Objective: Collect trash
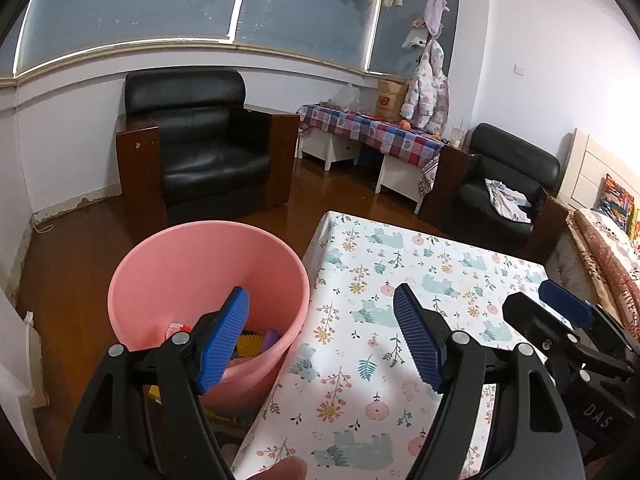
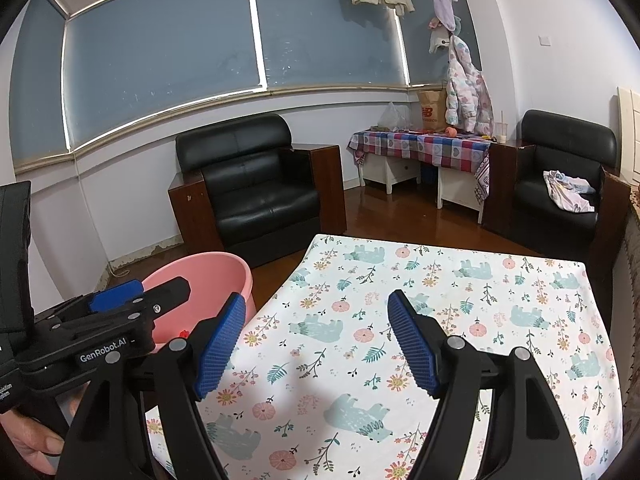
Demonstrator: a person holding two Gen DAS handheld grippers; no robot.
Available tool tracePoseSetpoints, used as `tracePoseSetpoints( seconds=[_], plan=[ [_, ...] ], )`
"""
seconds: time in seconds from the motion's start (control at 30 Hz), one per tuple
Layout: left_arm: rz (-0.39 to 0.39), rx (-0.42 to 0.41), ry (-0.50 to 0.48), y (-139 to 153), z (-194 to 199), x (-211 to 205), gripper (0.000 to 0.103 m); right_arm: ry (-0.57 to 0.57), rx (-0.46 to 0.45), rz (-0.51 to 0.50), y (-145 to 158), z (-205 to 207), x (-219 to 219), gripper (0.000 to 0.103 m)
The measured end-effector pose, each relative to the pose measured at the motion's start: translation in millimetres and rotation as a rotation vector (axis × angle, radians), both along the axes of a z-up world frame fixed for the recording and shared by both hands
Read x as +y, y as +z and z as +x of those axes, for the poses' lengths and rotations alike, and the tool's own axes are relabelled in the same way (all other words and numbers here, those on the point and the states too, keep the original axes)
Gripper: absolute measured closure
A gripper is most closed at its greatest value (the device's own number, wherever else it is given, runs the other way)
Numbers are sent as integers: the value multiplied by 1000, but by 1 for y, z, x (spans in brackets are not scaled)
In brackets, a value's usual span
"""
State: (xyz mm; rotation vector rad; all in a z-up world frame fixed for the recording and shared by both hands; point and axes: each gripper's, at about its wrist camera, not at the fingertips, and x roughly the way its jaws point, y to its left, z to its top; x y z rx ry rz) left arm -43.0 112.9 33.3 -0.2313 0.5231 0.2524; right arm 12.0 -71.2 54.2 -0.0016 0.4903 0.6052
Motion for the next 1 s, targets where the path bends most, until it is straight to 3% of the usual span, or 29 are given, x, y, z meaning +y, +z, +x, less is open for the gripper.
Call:
tracePoseSetpoints(
  seconds=[0.4, 1.0],
  plan=[
    [29, -6, 47, 2, -3, -2, 28, 0, 6, -2, -4, 3, -8, 31],
    [14, 11, 44, -2, -1, 1, 28, 0, 18, -3, -14, 7, -14, 31]
  ],
)
